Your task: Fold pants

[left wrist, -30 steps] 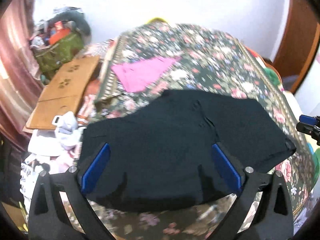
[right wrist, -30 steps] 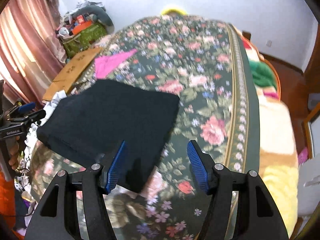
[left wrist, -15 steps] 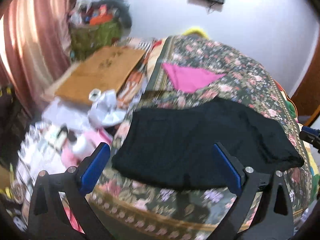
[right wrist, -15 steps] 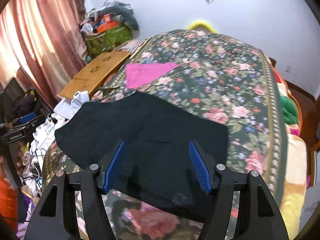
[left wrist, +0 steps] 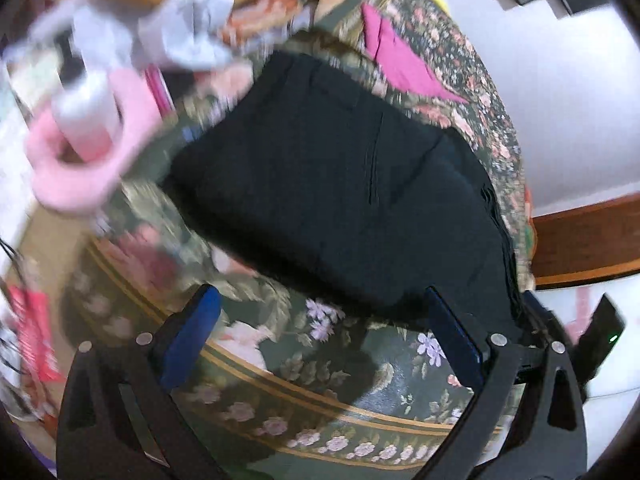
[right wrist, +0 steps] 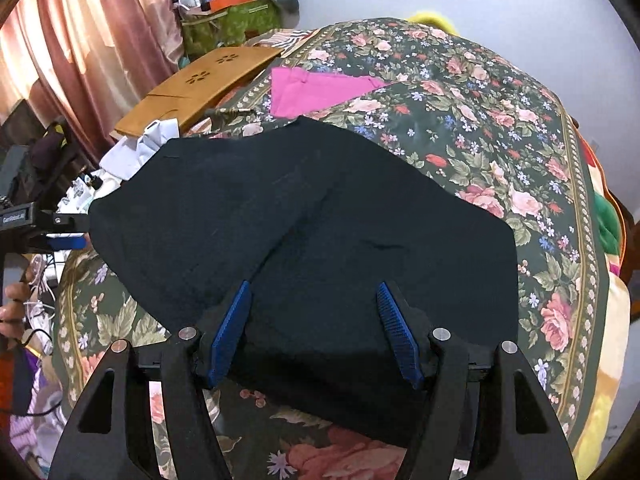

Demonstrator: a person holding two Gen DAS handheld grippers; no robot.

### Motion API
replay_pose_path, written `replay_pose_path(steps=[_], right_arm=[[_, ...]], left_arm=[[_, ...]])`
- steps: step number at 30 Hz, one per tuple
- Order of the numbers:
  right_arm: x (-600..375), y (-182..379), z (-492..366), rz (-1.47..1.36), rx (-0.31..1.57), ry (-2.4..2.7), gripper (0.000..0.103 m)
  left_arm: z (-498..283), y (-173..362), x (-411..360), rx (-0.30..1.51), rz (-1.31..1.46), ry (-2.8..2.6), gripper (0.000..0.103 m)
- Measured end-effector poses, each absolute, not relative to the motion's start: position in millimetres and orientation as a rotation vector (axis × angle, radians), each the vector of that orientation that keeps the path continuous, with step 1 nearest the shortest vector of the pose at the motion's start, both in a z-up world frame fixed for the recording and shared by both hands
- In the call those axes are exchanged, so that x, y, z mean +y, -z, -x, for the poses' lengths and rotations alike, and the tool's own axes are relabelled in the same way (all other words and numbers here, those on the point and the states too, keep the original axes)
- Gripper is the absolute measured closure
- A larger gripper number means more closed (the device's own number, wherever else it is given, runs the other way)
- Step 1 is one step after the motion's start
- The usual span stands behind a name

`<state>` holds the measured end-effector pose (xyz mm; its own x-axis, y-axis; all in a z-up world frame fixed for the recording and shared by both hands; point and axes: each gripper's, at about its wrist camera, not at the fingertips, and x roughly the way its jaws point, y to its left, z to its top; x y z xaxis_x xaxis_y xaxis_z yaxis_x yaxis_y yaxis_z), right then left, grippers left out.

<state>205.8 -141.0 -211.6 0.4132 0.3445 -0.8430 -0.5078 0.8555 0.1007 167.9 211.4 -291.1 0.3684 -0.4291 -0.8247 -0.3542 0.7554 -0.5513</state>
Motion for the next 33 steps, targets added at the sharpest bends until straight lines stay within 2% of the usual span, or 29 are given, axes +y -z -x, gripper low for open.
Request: replay_pose_path(steps=[10, 12, 13, 14, 17, 20, 25, 33], right_arm=[[-141.8, 216.5, -206.0, 0.163, 1.012, -0.562, 0.042], [-141.8, 216.9, -206.1, 0.158, 1.011, -0.564, 0.041], [-141.6, 216.7, -206.5, 0.157, 1.012, -0.565, 0.041], [-141.7, 217.0, -206.7, 0.156, 1.012, -0.565, 0.041], [-142.1, 217.2, -206.3, 0.135, 1.013, -0.573, 0.040], [-144.9, 213.1, -202.3, 0.091, 1.008, -0.574, 0.039], [-166.0, 202.6, -197.6, 0.022, 0.995, -0.563, 0.037], [-236.2, 201.4, -200.8, -0.153, 0.972, -0.450, 0.033]], left_arm=[[-203.0, 316.9, 223.6, 1.224, 0.892, 0.128, 0.002], [-214.0, 317.9, 224.6, 1.238, 0.870, 0.100, 0.021], [-218.4, 318.3, 225.7, 1.254, 0.841, 0.072, 0.045], [-222.9, 319.2, 226.2, 1.271, 0.813, 0.035, 0.060], [-230.2, 314.8, 232.5, 1.259, 0.816, -0.058, 0.076], [-241.3, 280.2, 217.6, 1.200, 0.625, -0.138, 0.083], [-254.1, 204.2, 177.2, 1.027, 0.325, -0.161, 0.086], [-262.6, 100.2, 92.7, 0.754, 0.184, -0.039, 0.087]])
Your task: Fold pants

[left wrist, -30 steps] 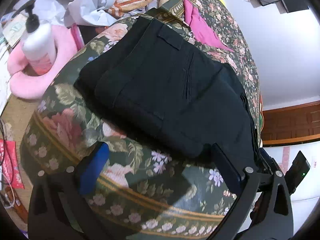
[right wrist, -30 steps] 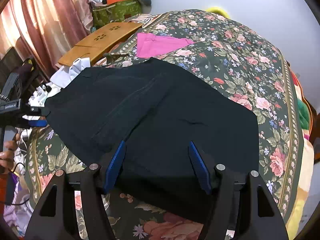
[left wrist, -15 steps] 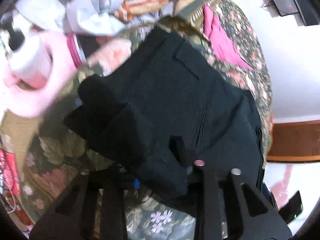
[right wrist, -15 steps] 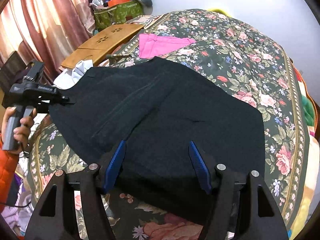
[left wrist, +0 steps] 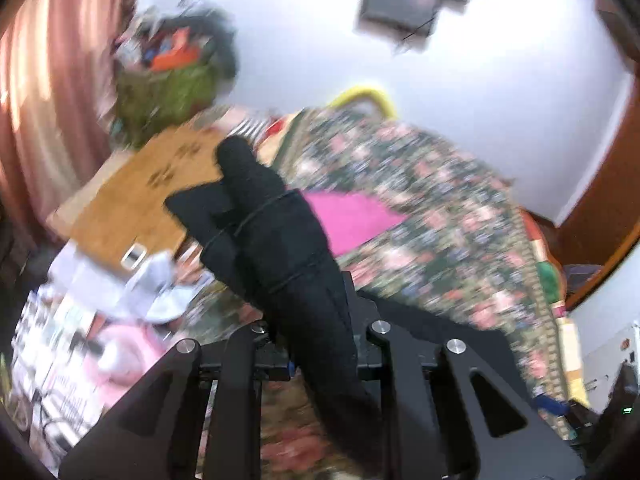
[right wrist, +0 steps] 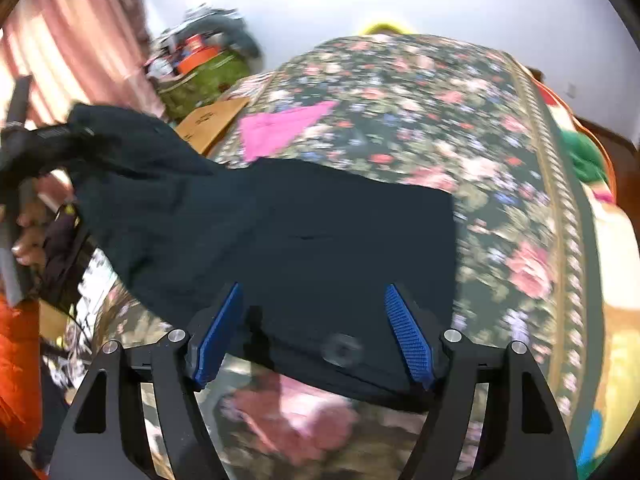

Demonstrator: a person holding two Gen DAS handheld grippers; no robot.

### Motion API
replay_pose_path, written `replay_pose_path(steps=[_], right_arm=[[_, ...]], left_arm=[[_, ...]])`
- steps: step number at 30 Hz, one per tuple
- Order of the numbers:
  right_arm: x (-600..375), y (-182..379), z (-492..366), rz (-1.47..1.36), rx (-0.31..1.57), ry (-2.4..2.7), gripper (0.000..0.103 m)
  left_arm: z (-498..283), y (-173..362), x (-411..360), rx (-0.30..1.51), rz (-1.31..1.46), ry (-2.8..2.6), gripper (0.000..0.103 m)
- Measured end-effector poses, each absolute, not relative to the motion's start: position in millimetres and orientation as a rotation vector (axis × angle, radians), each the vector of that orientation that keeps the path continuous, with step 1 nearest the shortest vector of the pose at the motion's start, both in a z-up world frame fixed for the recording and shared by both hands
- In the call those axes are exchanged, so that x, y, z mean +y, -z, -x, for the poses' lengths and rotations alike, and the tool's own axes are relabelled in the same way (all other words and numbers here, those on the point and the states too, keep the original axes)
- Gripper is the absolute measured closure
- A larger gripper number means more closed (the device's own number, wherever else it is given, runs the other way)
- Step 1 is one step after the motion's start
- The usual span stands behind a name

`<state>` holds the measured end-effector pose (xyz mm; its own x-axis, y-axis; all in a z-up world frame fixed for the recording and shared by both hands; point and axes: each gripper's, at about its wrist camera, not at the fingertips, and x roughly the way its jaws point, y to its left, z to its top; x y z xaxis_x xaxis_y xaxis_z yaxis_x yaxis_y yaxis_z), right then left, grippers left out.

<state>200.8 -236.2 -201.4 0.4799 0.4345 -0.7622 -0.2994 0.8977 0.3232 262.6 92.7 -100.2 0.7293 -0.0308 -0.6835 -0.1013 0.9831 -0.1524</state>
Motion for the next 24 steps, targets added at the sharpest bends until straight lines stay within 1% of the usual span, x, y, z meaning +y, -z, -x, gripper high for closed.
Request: replay_pose_path(steps=[5, 10, 13, 19, 24], right_arm=[[-271.9, 209.1, -202.5, -0.215, 0.989, -0.391, 0.033], [-285.4, 229.0, -202.6, -0.241, 1.043, -0.404, 0.033], [-287.0, 233.7, -200.1, -0.270, 1.044, -0.437, 0.030], [-286.7, 234.4, -195.6, -0.267, 1.040, -0.462, 0.030], [-284.6, 233.5, -188.6, -0.230, 1.038, -0.465, 0.030]], left_arm=[[-280.1, 74.1, 23.6, 0.697, 0.145, 0.107, 0.090], [-298.5, 77.4, -37.5, 0.736, 0.130, 0.226, 0.090], [-304.5, 86.9, -73.0, 0.780, 0.110, 0.280, 0.090], [-300.2, 128.2, -143.3, 0.924, 0.044, 0.408, 0.090], [-288.0, 160.3, -175.0, 1.034, -0.048, 0.471, 0.090]])
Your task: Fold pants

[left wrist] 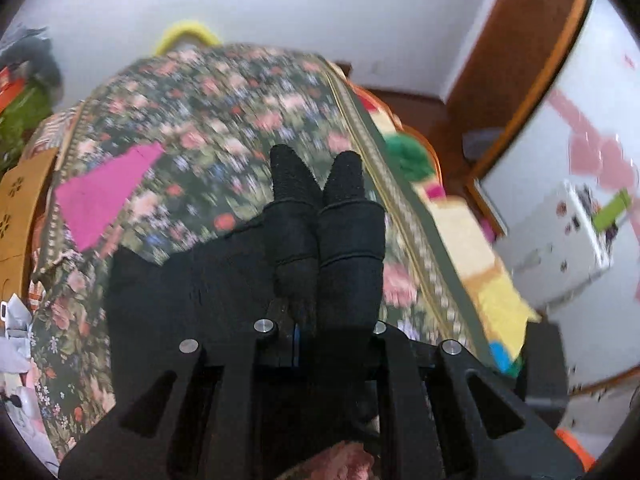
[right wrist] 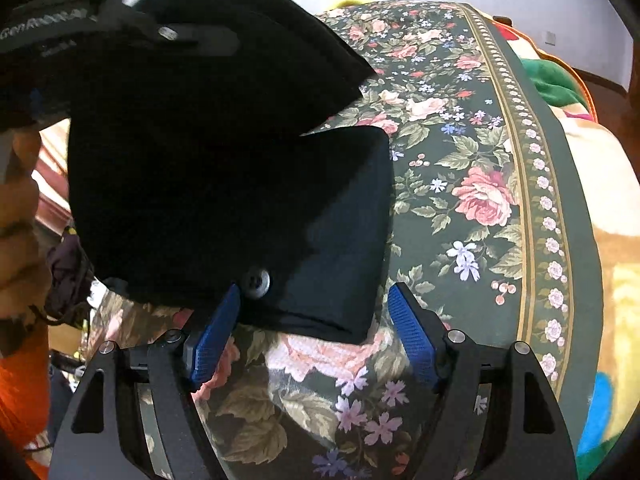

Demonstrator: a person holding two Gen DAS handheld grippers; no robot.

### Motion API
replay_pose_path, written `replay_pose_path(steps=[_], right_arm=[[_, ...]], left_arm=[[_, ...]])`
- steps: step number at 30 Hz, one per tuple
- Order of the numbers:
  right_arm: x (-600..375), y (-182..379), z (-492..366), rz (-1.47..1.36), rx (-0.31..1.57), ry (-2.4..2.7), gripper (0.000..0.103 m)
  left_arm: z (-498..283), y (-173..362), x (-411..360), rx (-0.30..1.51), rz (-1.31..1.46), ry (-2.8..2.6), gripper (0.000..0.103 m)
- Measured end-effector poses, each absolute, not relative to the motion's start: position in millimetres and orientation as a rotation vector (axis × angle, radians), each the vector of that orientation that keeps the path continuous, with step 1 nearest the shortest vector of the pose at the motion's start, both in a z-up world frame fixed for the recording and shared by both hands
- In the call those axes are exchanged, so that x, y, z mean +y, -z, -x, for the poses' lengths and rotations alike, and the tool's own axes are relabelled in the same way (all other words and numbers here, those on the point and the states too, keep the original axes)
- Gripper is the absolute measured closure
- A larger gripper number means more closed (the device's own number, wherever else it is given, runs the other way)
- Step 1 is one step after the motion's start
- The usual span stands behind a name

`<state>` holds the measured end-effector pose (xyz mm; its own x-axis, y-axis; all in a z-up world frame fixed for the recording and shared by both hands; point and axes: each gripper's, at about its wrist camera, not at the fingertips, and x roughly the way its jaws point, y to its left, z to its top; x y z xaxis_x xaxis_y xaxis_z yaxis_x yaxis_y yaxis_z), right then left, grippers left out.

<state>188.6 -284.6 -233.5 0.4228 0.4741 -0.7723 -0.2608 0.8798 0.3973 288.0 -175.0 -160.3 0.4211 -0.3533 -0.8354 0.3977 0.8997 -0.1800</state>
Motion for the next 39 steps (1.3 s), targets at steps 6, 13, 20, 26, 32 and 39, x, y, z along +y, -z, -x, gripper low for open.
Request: replay_pose_path(steps=[6, 13, 20, 26, 32, 39], right_arm=[[-290.0, 231.0, -180.7, -0.218, 1.026, -0.454, 0.030], [-293.2, 224.0, -175.8, -0.203, 1.015, -0.438, 0.030], [-298.7, 213.2, -172.0, -0.187, 0.963, -0.409, 0.029], [-305.2, 213.1, -167.1, -0.210, 0.949, -0.343, 0.028], [-311.3, 209.7, -165.3, -0.212, 0.943, -0.311, 0.028], [-310.4, 203.3, -166.1, -0.202, 0.933, -0.292, 0.028]], left_arm=[[-270.8, 179.7, -191.2, 1.112, -0.152, 0.528, 0.068], [-257.0, 154.3, -182.6, 1.023, -0.144, 0.565, 0.026], [-289.9, 136.9, -138.8, 0.901, -0.229, 0.359, 0.010], [-339.6, 157.1, -96.7, 0.925, -0.293, 0.222, 0.006], [-392.6, 223.4, -73.9, 1.110, -0.368, 0.151, 0.006], [-410.1, 290.9, -50.3, 1.227, -0.412, 0.119, 0.000]])
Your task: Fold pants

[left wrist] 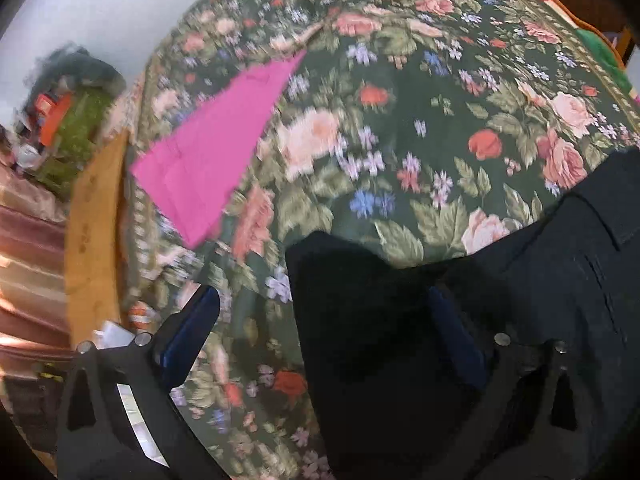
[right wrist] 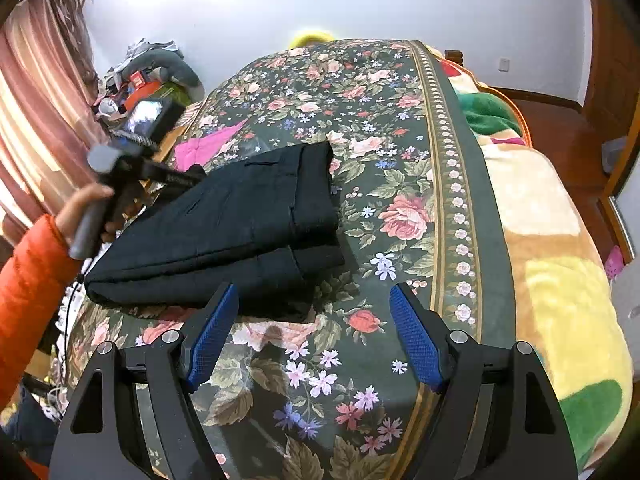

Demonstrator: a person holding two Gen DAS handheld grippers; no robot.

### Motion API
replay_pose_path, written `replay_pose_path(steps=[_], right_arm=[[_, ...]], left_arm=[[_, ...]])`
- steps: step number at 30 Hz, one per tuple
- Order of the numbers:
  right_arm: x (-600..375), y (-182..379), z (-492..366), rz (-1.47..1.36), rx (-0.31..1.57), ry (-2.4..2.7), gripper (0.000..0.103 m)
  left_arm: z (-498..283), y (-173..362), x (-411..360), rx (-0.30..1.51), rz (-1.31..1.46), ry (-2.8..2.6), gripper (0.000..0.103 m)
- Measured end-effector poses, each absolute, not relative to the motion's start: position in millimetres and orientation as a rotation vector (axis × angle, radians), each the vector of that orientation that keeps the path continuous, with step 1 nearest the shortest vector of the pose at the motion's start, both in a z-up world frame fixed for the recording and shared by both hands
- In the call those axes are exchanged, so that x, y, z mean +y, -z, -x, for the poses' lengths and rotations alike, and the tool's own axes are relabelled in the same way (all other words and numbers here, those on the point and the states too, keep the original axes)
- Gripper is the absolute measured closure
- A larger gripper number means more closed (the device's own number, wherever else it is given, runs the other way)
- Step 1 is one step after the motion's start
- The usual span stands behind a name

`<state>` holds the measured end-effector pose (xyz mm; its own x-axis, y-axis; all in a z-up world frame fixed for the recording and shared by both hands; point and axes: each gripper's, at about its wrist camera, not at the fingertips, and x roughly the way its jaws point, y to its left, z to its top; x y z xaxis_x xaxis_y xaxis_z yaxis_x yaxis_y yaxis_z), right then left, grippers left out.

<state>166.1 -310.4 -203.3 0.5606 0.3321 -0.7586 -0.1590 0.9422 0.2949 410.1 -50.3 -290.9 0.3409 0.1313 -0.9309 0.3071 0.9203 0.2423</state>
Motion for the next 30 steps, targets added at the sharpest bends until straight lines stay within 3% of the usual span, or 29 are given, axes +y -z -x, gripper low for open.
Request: replay_pose_path(steps=[16, 24, 25, 28, 30], right_arm=[[-293.7, 176.0, -153.6, -0.154, 0.841, -0.353, 0.028], [-285.2, 188.4, -157.9, -0.184, 0.847, -0.412, 0.028], [-284.2, 192.0, -160.2, -0.188, 0.858, -0.410, 0.029], [-281.2, 206.4, -167.1, -0.177, 0.911, -0.403, 0.054], [-278.8, 215.6, -167.7, -0.176, 0.935, -0.432, 0.062]], left_arm=[[-304.1, 260.0, -2.8, 1.204, -0.350, 0.104, 0.000], [-236.5, 232.3, -2.1, 1.071, -0.248, 0.142, 0.000], [-234.9, 231.2, 0.0, 1.067, -0.226, 0.141, 0.000], [-229.6, 230.4, 9.9, 1.061, -0.148, 0.138, 0.000], [-223.9, 230.8, 15.9, 1.050, -0.116, 0.128, 0.000]])
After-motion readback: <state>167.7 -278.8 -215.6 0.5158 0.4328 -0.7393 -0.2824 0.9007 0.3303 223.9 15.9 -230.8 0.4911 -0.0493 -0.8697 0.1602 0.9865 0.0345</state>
